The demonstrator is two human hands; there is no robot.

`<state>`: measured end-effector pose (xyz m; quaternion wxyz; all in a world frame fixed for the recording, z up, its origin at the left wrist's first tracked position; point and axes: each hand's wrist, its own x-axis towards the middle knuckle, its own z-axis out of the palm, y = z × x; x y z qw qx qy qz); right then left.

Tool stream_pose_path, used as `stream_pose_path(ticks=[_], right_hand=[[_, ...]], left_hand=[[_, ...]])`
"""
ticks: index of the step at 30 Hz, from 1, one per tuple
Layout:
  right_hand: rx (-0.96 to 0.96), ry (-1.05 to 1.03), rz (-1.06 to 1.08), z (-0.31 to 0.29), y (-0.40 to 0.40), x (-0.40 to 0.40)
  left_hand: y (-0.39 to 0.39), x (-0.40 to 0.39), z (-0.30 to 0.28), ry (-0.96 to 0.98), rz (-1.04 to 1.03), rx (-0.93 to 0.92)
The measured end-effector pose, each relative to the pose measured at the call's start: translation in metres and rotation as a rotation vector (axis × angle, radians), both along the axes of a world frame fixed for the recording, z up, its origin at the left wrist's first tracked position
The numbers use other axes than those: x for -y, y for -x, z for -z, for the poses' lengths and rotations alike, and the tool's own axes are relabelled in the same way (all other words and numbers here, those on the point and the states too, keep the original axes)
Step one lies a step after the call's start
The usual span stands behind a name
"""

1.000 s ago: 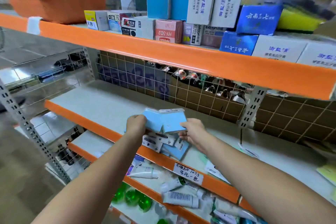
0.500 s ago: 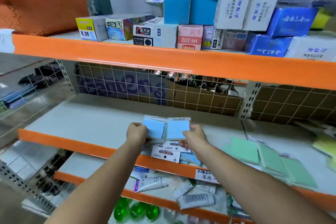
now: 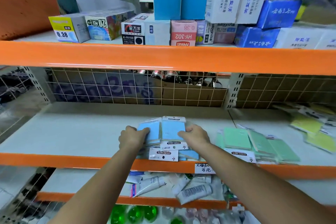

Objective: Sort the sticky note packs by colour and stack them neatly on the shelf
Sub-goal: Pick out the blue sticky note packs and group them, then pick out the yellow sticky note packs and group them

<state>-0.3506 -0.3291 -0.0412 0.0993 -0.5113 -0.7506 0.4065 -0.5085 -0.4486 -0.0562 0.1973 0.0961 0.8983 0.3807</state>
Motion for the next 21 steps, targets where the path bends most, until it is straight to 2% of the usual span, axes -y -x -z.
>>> stream_pose_path(ticks=[3, 6, 12, 15, 21], right_hand=[[-0.025, 0.029, -0.006, -0.001, -0.002, 0.001], [-0.016, 0.027, -0.014, -0.002, -0.003, 0.002], [-0.029, 0.0, 0.004, -0.01, -0.021, -0.002], [-0.052, -0.047, 0.053, -0.014, -0.038, -0.01], [-0.126, -0.033, 0.184, -0.022, -0.087, -0.031]], left_hand=[[-0.002, 0.0, -0.004, 0.031, 0.01, -0.043], [-0.004, -0.004, -0.011, 0.118, 0.028, -0.169], [-0.023, -0.021, -0.027, 0.146, 0.189, -0.362], [-0.041, -0.034, -0.034, 0.092, 0.268, -0.404], [-0.085, -0.071, -0.041, 0.005, 0.435, -0.374]])
